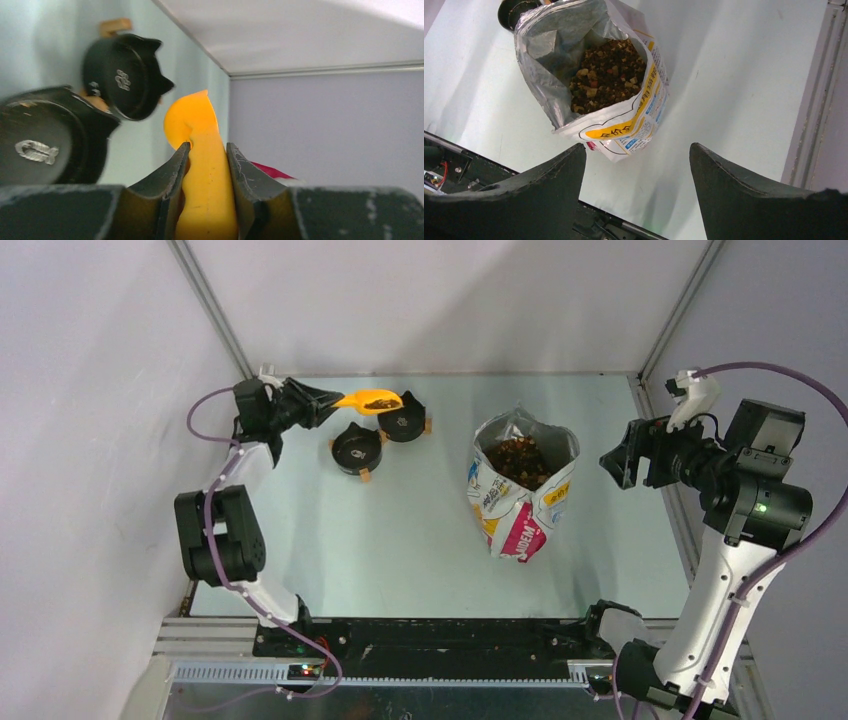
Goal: Serve the pet food
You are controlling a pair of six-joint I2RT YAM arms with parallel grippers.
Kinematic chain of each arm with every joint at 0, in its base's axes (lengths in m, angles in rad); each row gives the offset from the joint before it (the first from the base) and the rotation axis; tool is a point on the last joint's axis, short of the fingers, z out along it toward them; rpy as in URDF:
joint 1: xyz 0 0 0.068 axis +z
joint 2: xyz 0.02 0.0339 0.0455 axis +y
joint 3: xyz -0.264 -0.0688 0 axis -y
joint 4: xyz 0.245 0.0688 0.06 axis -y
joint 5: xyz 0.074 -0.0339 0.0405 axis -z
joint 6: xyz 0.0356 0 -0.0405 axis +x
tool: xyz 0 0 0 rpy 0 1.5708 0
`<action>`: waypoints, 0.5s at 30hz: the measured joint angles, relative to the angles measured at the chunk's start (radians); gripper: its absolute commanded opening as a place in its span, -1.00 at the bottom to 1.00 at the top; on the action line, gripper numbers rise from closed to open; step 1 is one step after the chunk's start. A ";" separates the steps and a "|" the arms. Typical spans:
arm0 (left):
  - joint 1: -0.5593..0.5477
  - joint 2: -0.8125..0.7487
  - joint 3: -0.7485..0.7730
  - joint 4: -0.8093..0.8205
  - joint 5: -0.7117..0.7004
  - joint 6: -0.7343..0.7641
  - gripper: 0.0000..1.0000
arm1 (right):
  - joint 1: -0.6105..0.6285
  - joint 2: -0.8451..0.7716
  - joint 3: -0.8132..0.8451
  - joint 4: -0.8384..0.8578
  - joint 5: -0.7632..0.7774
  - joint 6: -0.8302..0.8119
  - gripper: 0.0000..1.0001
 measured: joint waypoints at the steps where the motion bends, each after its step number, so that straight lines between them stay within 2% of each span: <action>1: 0.000 0.019 0.024 -0.036 -0.019 0.043 -1.00 | -0.006 -0.001 0.000 0.000 -0.002 0.001 0.56; 15: -0.030 0.195 0.342 -0.341 -0.190 0.405 -1.00 | -0.058 0.005 0.000 0.000 -0.009 0.018 0.55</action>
